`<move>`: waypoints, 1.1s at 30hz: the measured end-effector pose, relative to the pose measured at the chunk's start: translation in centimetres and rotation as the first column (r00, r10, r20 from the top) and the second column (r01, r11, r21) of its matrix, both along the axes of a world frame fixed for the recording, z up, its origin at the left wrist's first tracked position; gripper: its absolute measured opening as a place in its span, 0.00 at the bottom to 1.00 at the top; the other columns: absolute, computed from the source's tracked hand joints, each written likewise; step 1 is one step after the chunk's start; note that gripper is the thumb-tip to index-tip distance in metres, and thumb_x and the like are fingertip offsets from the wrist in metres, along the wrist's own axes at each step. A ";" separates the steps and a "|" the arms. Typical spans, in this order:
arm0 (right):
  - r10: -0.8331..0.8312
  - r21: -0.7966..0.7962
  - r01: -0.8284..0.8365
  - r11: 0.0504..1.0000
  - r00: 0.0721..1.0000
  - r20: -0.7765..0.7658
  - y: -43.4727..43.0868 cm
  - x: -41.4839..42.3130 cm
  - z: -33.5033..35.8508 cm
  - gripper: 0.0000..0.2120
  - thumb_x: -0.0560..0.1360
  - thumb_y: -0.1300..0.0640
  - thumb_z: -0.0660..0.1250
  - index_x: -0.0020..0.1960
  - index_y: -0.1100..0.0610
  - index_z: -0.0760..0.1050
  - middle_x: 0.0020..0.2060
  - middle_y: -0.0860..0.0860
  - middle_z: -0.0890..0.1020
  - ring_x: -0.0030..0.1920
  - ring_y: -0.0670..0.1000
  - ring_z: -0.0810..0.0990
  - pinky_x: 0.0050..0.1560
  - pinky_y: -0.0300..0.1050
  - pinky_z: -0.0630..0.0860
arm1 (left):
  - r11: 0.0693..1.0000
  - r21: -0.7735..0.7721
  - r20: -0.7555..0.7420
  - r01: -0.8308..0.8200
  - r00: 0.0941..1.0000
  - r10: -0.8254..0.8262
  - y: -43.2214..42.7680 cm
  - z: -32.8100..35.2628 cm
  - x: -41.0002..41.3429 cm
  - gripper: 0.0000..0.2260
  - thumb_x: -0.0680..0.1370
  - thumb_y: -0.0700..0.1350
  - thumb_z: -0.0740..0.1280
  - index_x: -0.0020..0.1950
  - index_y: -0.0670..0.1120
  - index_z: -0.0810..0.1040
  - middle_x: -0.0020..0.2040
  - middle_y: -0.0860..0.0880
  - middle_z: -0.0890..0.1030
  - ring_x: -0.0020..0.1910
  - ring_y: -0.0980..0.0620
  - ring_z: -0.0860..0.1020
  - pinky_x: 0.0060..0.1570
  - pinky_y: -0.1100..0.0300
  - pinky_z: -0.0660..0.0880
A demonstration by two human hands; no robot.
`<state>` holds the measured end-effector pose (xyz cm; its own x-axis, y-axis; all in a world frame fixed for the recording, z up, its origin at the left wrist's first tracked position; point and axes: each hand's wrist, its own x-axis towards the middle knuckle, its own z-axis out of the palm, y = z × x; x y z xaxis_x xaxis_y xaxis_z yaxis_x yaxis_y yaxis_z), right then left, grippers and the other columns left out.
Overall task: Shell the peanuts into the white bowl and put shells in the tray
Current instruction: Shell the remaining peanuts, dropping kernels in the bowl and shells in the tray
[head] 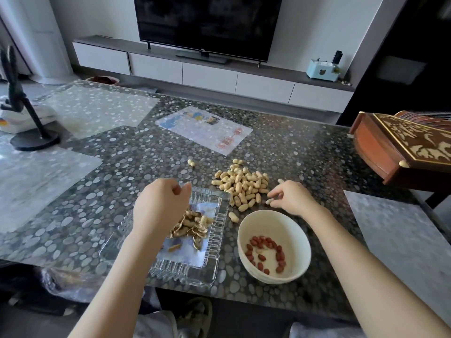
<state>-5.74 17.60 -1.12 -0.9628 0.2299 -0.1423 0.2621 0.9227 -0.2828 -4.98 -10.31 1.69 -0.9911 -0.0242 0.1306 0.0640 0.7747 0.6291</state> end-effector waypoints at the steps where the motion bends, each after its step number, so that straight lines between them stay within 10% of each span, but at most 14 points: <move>1: 0.003 0.009 -0.003 1.000 1.000 -0.015 0.2 -0.1 -0.7 0.13 0.72 0.54 0.73 0.56 0.51 0.81 0.62 0.57 0.78 0.60 0.53 0.77 0.56 0.43 0.72 | 1.000 0.010 -0.026 0.013 1.000 -0.013 0.2 0.1 0.1 0.22 0.78 0.49 0.62 0.27 0.45 0.61 0.23 0.49 0.63 0.23 0.50 0.61 0.27 0.61 0.57; 11: -0.068 -0.446 -0.206 0.871 0.849 -0.524 -4.9 6.5 4.7 0.09 0.69 0.60 0.76 0.42 0.55 0.76 0.36 0.46 0.81 0.37 0.41 0.78 0.39 0.31 0.74 | 0.907 0.287 -0.150 0.307 0.950 -0.274 4.1 1.3 2.8 0.15 0.77 0.53 0.65 0.37 0.44 0.79 0.25 0.52 0.72 0.21 0.58 0.64 0.22 0.69 0.61; 19: 0.050 -0.243 -0.347 0.906 0.656 -0.753 -8.1 11.4 5.7 0.12 0.69 0.50 0.72 0.40 0.57 0.75 0.32 0.42 0.78 0.38 0.42 0.78 0.35 0.26 0.71 | 0.716 0.532 -0.157 0.453 0.883 -0.442 6.2 1.6 6.0 0.16 0.76 0.57 0.65 0.38 0.46 0.80 0.26 0.52 0.72 0.26 0.57 0.66 0.30 0.66 0.62; 23: 0.002 -0.409 -0.378 0.830 0.737 -0.676 -7.4 12.2 5.5 0.10 0.68 0.54 0.75 0.40 0.56 0.75 0.32 0.45 0.80 0.37 0.42 0.80 0.38 0.29 0.74 | 0.594 0.643 -0.112 0.483 0.827 -0.551 6.3 1.2 5.7 0.20 0.71 0.63 0.64 0.41 0.46 0.79 0.41 0.34 0.77 0.37 0.41 0.73 0.41 0.43 0.70; 26: -0.006 -0.619 -0.370 0.693 0.855 -0.518 -6.5 12.6 5.9 0.09 0.71 0.48 0.70 0.44 0.54 0.77 0.37 0.46 0.82 0.40 0.45 0.81 0.42 0.37 0.78 | 0.536 0.691 -0.091 0.485 0.794 -0.601 6.3 1.5 5.8 0.20 0.73 0.60 0.65 0.40 0.42 0.77 0.36 0.36 0.71 0.36 0.48 0.69 0.42 0.50 0.67; 33: 0.109 -0.584 -0.409 0.702 0.871 -0.479 -6.6 12.8 5.4 0.20 0.78 0.46 0.53 0.40 0.59 0.73 0.29 0.47 0.72 0.32 0.46 0.71 0.34 0.44 0.69 | 0.460 0.738 -0.066 0.494 0.731 -0.679 7.2 1.4 6.5 0.21 0.77 0.58 0.62 0.39 0.38 0.72 0.32 0.48 0.69 0.32 0.54 0.66 0.36 0.59 0.64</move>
